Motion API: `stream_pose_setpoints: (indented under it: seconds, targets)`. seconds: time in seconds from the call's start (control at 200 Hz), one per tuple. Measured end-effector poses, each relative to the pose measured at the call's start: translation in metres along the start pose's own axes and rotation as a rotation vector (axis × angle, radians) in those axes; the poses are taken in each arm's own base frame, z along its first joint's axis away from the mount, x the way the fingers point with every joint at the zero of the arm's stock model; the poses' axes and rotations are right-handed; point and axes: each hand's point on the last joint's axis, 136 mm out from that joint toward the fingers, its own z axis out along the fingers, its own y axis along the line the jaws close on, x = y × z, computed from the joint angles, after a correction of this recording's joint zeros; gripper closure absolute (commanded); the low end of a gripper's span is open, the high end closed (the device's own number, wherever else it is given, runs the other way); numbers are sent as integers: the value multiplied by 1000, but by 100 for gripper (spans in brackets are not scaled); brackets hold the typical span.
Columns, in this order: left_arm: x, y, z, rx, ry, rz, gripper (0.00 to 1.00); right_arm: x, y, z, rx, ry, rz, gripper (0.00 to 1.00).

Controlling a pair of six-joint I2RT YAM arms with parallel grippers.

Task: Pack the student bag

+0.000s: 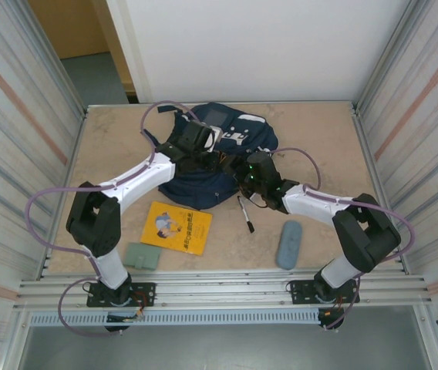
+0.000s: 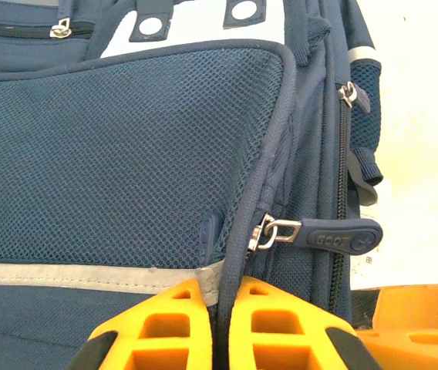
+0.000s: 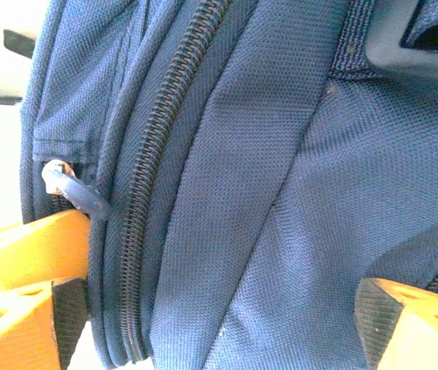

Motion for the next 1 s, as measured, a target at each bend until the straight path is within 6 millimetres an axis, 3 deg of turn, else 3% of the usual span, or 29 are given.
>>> stream_pose_setpoints:
  seconds: [0.2,0.341,0.757,0.997]
  targets:
    - [1,7,0,-13,6,-18,100,3,4,7,-21,-27,27,18]
    - [1,8,0,-20,5,-19,100,4,0,8,-7,-32,51,11]
    - [2,11,-1,-24,10,-39,100,9,-8,8,26,-17,68,7]
    - [-2,11,-9,-27,-9,-50,100,11,-2,4,11,1,69,5]
